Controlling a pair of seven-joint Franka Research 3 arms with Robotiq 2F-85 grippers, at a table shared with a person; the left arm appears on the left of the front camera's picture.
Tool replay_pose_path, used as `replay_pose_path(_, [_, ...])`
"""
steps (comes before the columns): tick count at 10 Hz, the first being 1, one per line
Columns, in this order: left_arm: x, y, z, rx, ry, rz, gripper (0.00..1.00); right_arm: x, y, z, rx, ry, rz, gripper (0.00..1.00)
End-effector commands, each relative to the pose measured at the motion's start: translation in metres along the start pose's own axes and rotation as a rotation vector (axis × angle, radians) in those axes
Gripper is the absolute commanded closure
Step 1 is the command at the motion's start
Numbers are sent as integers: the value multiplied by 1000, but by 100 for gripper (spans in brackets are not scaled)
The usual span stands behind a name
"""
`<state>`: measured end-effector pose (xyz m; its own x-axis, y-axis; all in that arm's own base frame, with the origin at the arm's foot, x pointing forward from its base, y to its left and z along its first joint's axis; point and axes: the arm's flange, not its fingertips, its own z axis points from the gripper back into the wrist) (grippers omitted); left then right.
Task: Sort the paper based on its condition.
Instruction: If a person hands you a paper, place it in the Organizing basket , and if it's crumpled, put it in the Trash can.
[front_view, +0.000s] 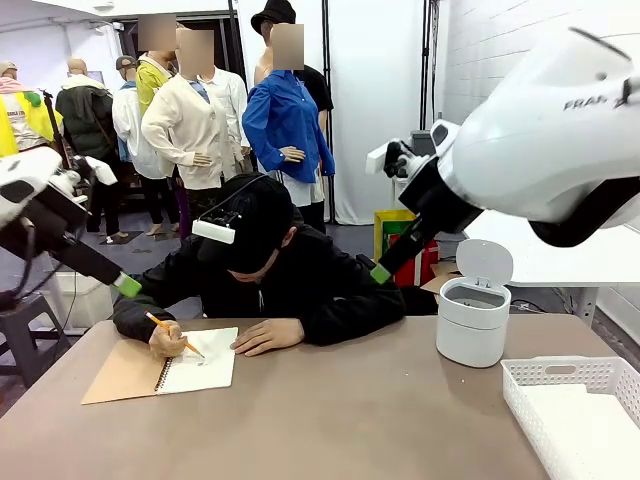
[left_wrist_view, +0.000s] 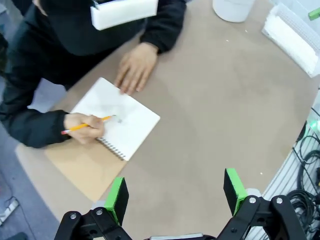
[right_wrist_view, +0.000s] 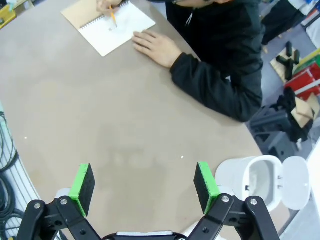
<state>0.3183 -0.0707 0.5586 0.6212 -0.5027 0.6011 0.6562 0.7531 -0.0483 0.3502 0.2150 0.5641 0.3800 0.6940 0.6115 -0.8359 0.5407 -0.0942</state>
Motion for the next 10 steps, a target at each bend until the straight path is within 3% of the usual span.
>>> replay_pose_path(1, [-10, -1, 14, 107, -19, -14, 0, 6, 0, 12, 39, -48, 31, 0])
replay_pose_path(3, [-5, 1, 32, 147, -49, -26, 0, 11, 1, 24, 13, -72, 28, 0])
replay_pose_path(4, [-1, -1, 33, 148, -111, 8, 0, 8, 1, 21, -28, -83, 50, 0])
replay_pose_path(5, [-2, 5, 32, 107, -42, -37, 0, 12, 1, 25, -16, -51, 15, 0])
replay_pose_path(9, [0, 3, 34, 111, -61, -31, 0, 12, 1, 28, -22, -57, 18, 0])
replay_pose_path(10, [10, 3, 43, 111, -66, -65, 0, 22, 0, 30, 72, -74, -56, 0])
